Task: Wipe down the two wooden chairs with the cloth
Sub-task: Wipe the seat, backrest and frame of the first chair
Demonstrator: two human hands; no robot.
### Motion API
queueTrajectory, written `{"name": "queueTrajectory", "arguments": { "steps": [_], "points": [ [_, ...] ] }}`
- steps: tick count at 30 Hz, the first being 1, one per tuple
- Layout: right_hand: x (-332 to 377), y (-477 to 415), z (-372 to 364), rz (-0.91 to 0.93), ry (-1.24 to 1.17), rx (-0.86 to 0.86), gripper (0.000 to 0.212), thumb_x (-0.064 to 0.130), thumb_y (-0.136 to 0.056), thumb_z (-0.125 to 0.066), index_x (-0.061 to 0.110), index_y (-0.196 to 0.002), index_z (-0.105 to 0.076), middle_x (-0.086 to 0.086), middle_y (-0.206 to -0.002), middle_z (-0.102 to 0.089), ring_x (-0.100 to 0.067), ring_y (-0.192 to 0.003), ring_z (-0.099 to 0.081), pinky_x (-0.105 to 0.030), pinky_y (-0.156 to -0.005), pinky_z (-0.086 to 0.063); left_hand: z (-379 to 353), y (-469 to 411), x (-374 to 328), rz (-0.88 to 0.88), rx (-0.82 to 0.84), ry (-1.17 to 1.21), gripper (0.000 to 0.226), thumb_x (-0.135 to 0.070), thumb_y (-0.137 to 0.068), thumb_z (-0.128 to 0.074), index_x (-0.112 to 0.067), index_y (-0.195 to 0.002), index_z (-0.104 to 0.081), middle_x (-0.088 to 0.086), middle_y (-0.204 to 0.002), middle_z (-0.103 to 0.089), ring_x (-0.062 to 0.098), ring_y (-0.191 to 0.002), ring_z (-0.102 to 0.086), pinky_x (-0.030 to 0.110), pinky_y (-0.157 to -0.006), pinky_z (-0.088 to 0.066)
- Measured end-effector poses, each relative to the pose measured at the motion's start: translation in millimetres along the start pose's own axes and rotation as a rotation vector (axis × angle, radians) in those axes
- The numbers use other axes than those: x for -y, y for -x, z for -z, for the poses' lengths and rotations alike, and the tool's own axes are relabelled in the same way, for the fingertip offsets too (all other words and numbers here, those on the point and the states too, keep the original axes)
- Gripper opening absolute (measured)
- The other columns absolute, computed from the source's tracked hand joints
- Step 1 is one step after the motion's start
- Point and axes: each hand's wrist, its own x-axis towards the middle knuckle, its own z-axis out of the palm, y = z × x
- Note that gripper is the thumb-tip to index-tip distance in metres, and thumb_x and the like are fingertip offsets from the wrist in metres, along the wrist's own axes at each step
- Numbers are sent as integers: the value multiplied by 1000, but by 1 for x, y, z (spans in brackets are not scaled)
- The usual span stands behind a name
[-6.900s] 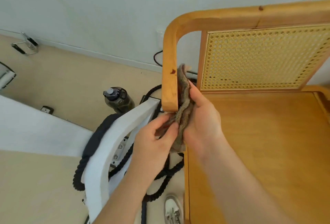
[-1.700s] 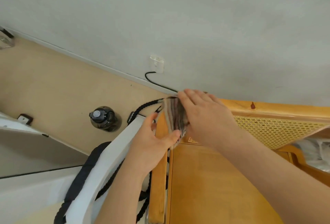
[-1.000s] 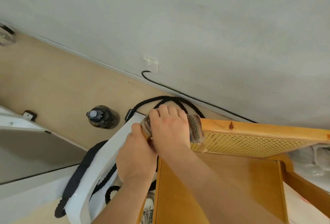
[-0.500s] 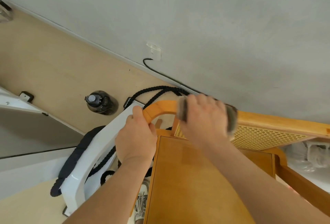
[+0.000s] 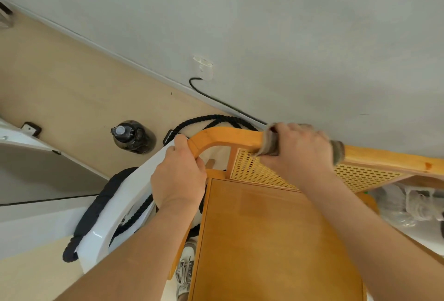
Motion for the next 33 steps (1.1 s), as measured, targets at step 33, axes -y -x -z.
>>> {"name": "queueTrajectory", "arguments": {
  "steps": [33],
  "points": [
    [-80, 19, -25, -251, -86, -462, 37, 27, -95, -30, 18, -59, -34, -6, -49, -47, -21, -45, -32, -34, -57, -32, -7, -3, 2, -19, -50, 3, 22, -24, -88, -59, -20, -98, -40, 2, -69, -56, 18, -54, -55, 30, -48, -42]
  ]
}}
